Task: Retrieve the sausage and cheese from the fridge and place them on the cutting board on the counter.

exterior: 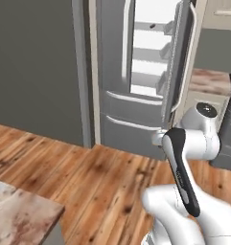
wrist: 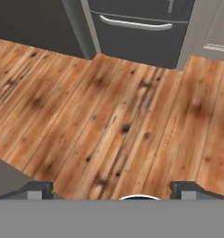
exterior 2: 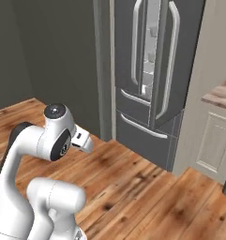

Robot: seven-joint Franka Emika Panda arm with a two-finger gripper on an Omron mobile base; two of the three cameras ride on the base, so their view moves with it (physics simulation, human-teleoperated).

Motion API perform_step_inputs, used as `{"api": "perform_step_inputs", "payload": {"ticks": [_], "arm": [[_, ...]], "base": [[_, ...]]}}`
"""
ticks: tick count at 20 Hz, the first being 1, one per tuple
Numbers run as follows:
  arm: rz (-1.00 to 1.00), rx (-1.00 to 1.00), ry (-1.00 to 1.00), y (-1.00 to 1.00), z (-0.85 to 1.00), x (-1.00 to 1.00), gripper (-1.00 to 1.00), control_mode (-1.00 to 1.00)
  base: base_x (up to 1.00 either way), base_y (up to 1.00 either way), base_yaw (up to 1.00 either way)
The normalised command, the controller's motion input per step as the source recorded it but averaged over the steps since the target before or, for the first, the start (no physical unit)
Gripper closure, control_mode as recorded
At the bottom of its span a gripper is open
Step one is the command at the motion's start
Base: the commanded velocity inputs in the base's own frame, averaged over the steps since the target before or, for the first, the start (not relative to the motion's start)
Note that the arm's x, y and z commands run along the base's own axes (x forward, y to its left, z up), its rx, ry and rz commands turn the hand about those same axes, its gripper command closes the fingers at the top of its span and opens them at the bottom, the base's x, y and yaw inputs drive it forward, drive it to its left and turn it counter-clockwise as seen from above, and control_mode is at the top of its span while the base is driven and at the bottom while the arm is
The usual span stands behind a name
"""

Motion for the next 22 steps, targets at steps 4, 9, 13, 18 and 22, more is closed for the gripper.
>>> {"api": "perform_step_inputs", "payload": {"ticks": [4,9,13,18,22], "arm": [[0.0,0.0,0.0,0.0,0.0,0.0,-1.0,1.0],[0.0,0.0,0.0,0.0,0.0,0.0,-1.0,1.0],[0.0,0.0,0.0,0.0,0.0,0.0,-1.0,1.0],[0.0,0.0,0.0,0.0,0.0,0.0,-1.0,1.0],[0.0,0.0,0.0,0.0,0.0,0.0,-1.0,1.0]], "base": [[1.0,0.0,0.19],[1.0,0.09,0.02],[1.0,0.26,-0.01],[1.0,0.49,-0.07],[1.0,0.27,-0.29]]}}
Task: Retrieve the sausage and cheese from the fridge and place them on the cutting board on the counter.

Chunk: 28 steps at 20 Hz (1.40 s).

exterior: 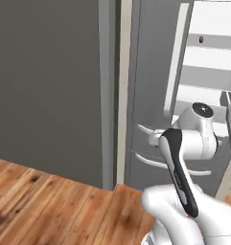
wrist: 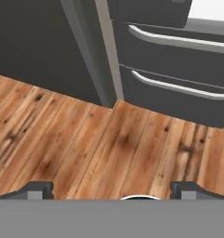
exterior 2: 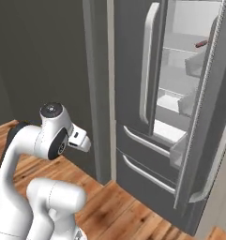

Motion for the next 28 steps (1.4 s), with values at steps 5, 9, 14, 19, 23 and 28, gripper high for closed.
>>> {"api": "perform_step_inputs", "payload": {"ticks": [5,9,14,19,23,28], "arm": [[0.0,0.0,0.0,0.0,0.0,0.0,-1.0,1.0],[0.0,0.0,0.0,0.0,0.0,0.0,-1.0,1.0],[0.0,0.0,0.0,0.0,0.0,0.0,-1.0,1.0],[0.0,0.0,0.0,0.0,0.0,0.0,-1.0,1.0],[0.0,0.0,0.0,0.0,0.0,0.0,-1.0,1.0],[0.0,0.0,0.0,0.0,0.0,0.0,-1.0,1.0]], "base": [[1.0,0.07,-0.36],[1.0,0.0,-0.41],[0.68,-0.01,-0.3],[-0.13,-0.16,-0.05],[-0.3,0.0,-0.16],[0.0,0.0,-0.34]]}}
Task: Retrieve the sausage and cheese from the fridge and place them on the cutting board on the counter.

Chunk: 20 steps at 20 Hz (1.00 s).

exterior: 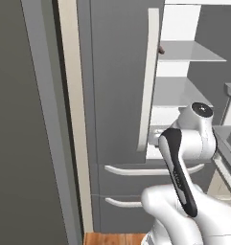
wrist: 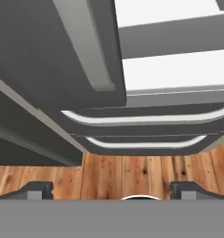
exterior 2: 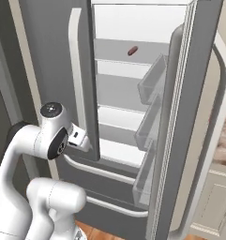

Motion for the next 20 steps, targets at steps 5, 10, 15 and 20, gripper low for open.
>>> {"api": "perform_step_inputs", "payload": {"ticks": [5,10,15,20], "arm": [[0.0,0.0,0.0,0.0,0.0,0.0,-1.0,1.0],[0.0,0.0,0.0,0.0,0.0,0.0,-1.0,1.0],[0.0,0.0,0.0,0.0,0.0,0.0,-1.0,1.0],[0.0,0.0,0.0,0.0,0.0,0.0,-1.0,1.0]], "base": [[0.0,-0.09,-0.11],[0.0,-0.28,-0.09],[0.0,-0.33,-0.22],[0.1,-0.12,-0.28]]}}
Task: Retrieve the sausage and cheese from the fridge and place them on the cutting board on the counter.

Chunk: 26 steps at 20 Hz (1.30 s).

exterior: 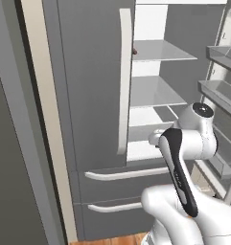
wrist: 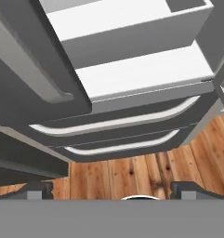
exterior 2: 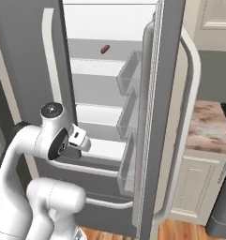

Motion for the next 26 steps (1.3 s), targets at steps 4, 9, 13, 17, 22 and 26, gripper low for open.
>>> {"api": "perform_step_inputs", "payload": {"ticks": [4,9,13,17,22,26], "arm": [[0.0,0.0,0.0,0.0,0.0,0.0,-1.0,1.0],[0.0,0.0,0.0,0.0,0.0,0.0,-1.0,1.0],[0.0,0.0,0.0,0.0,0.0,0.0,-1.0,1.0],[0.0,0.0,0.0,0.0,0.0,0.0,-1.0,1.0],[0.0,0.0,0.0,0.0,0.0,0.0,-1.0,1.0],[0.0,0.0,0.0,0.0,0.0,0.0,-1.0,1.0]], "base": [[0.44,0.0,-0.11],[0.41,-0.08,0.0],[0.31,-0.16,0.0],[0.42,-0.15,0.0],[0.67,-0.06,0.0],[0.52,-0.06,0.0]]}}
